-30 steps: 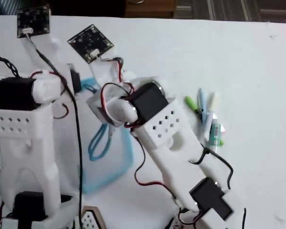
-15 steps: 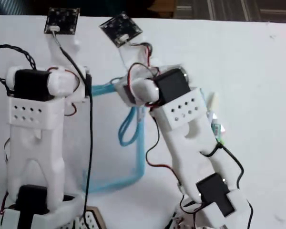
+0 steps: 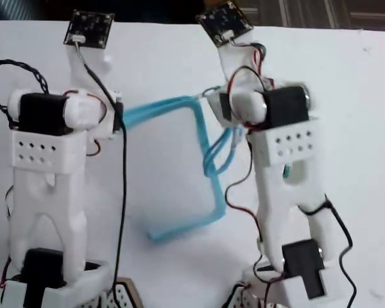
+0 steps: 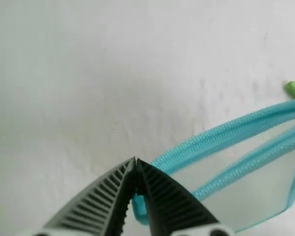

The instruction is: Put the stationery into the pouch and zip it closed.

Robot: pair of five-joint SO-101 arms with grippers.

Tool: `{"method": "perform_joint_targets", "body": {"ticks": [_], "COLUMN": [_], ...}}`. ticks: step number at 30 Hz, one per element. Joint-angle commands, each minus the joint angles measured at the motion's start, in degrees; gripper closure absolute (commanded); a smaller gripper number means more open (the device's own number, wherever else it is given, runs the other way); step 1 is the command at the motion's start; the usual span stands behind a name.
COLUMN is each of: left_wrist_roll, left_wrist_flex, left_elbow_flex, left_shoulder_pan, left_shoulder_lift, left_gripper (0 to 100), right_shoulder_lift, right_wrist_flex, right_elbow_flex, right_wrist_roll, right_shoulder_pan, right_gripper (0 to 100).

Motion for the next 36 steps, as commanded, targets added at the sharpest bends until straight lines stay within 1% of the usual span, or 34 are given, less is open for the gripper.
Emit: {"method": "perform_joint_targets", "body": {"ticks": [1, 8, 10, 12, 14, 16, 17, 18, 19, 23, 27, 30, 31, 32, 34, 36], "left_wrist_roll": [-0.4, -0.4, -0.4, -0.4, -0.6, -2.4, -2.8, -2.8, -3.0, -3.3, -3.3, -3.0, -2.5, -0.9, 3.0, 4.7], "left_wrist_flex": [-2.6, -10.5, -11.5, -13.1, -14.6, -16.4, -17.0, -17.4, -17.3, -15.9, -14.6, -14.7, -14.9, -14.9, -15.8, -16.1], "left_elbow_flex": [-0.1, 0.0, 0.6, 3.3, 7.1, 11.6, 13.5, 15.1, 16.1, 17.9, 18.2, 18.7, 19.2, 20.0, 22.7, 24.5], "left_shoulder_pan": [0.0, -1.8, -1.6, -1.0, -0.1, 0.2, 0.2, 0.0, -0.2, -0.8, 0.5, 0.5, -0.9, -3.7, -10.9, -16.6], "left_shoulder_lift": [0.0, 0.0, 0.2, 0.1, 0.0, -0.3, -0.4, -0.4, -0.4, -2.3, -10.7, -14.7, -14.8, -14.5, -12.1, -7.3], "left_gripper": [98, 98, 98, 98, 98, 98, 98, 98, 98, 98, 98, 98, 98, 98, 96, 90], "right_shoulder_lift": [-4.0, -6.0, -6.5, -7.5, -9.2, -11.7, -13.6, -15.3, -17.2, -23.2, -24.4, -24.4, -24.4, -24.4, -24.2, -22.7], "right_wrist_flex": [2.0, 6.9, 7.0, 7.1, 7.1, 7.1, 7.1, 7.1, 7.1, 7.0, 6.7, 5.8, 5.4, 4.7, 3.5, 3.2], "right_elbow_flex": [-0.4, -0.4, -0.4, -0.4, -0.3, 0.8, 1.7, 2.8, 4.0, 8.9, 12.1, 14.0, 14.9, 15.9, 18.7, 21.6], "right_wrist_roll": [0.4, 0.7, 0.7, 0.4, 0.5, 0.6, 0.6, 0.6, 0.6, 0.6, 0.6, 0.6, 0.6, 0.6, 0.2, -0.1], "right_shoulder_pan": [-0.3, -4.8, -5.9, -6.5, -6.7, -6.4, -6.2, -5.8, -5.0, -2.2, 3.7, 5.8, 5.8, 5.8, 4.4, 1.1], "right_gripper": [98.1, 97.8, 95.7, 87.8, 74.9, 61.9, 57.2, 54.4, 53.6, 58.9, 70.0, 77.3, 78.9, 80.0, 80.3, 79.3]}}
